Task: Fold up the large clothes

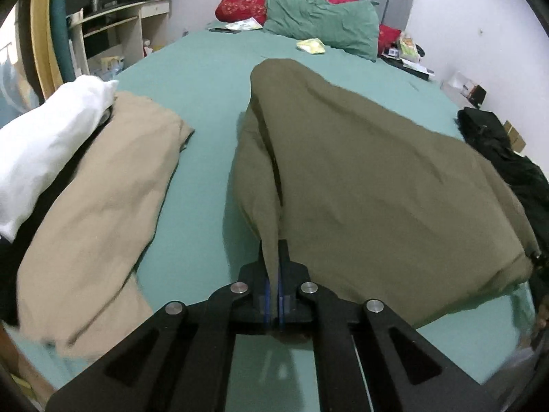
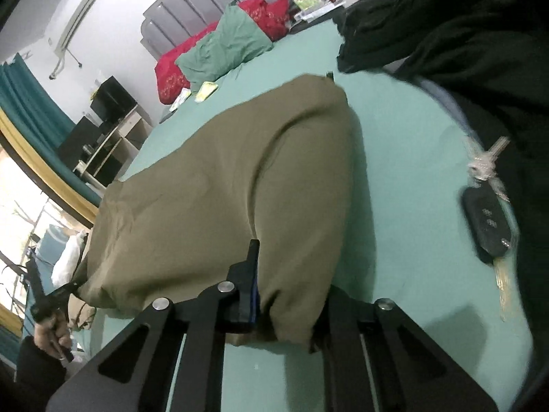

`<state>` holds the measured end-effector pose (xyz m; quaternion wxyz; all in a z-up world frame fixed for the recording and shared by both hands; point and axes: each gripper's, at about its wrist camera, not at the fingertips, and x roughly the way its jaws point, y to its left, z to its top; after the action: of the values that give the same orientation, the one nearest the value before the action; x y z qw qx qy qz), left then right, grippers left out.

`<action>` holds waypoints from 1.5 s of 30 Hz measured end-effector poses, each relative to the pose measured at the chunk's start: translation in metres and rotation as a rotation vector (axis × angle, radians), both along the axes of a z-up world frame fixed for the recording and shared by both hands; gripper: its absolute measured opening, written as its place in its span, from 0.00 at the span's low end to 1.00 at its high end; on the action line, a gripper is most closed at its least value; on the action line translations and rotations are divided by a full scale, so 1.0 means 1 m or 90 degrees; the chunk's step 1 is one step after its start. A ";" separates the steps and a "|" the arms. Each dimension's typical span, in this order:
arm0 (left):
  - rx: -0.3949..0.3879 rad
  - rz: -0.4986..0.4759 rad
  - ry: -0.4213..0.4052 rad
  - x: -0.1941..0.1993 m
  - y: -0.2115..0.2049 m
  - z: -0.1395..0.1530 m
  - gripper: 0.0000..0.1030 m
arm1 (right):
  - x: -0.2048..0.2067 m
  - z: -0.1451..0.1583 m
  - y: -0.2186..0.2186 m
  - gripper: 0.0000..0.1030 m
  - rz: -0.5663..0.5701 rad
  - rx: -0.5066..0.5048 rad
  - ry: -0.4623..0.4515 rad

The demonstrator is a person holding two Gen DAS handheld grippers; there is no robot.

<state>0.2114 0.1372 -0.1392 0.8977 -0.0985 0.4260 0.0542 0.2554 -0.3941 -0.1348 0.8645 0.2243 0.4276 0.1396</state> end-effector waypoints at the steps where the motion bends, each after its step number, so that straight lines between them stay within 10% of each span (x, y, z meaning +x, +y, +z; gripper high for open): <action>1: 0.001 -0.002 0.000 -0.007 -0.002 0.003 0.03 | -0.005 0.003 0.002 0.11 -0.002 -0.006 -0.002; 14: -0.018 -0.003 0.028 -0.111 -0.039 0.005 0.04 | -0.093 0.008 -0.028 0.12 -0.025 -0.032 0.005; 18: 0.030 -0.018 0.045 -0.118 -0.050 -0.010 0.11 | -0.086 -0.004 -0.035 0.23 -0.033 -0.011 0.044; 21: 0.012 0.009 0.013 -0.126 -0.048 0.000 0.48 | -0.085 0.000 -0.036 0.32 -0.044 -0.038 0.034; 30: 0.077 -0.016 -0.087 -0.115 -0.101 0.043 0.50 | -0.098 0.025 -0.013 0.55 -0.090 -0.290 -0.063; 35: 0.002 -0.075 -0.061 -0.080 -0.134 0.024 0.50 | -0.101 0.033 -0.045 0.70 -0.162 -0.242 -0.086; 45: -0.030 -0.176 0.006 -0.020 -0.202 -0.018 0.50 | -0.073 0.018 0.049 0.70 0.114 -0.217 -0.149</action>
<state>0.1911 -0.0647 -0.1573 0.8920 -0.0596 0.4410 -0.0794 0.1827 -0.3451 -0.1165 0.9178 0.0186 0.3600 0.1664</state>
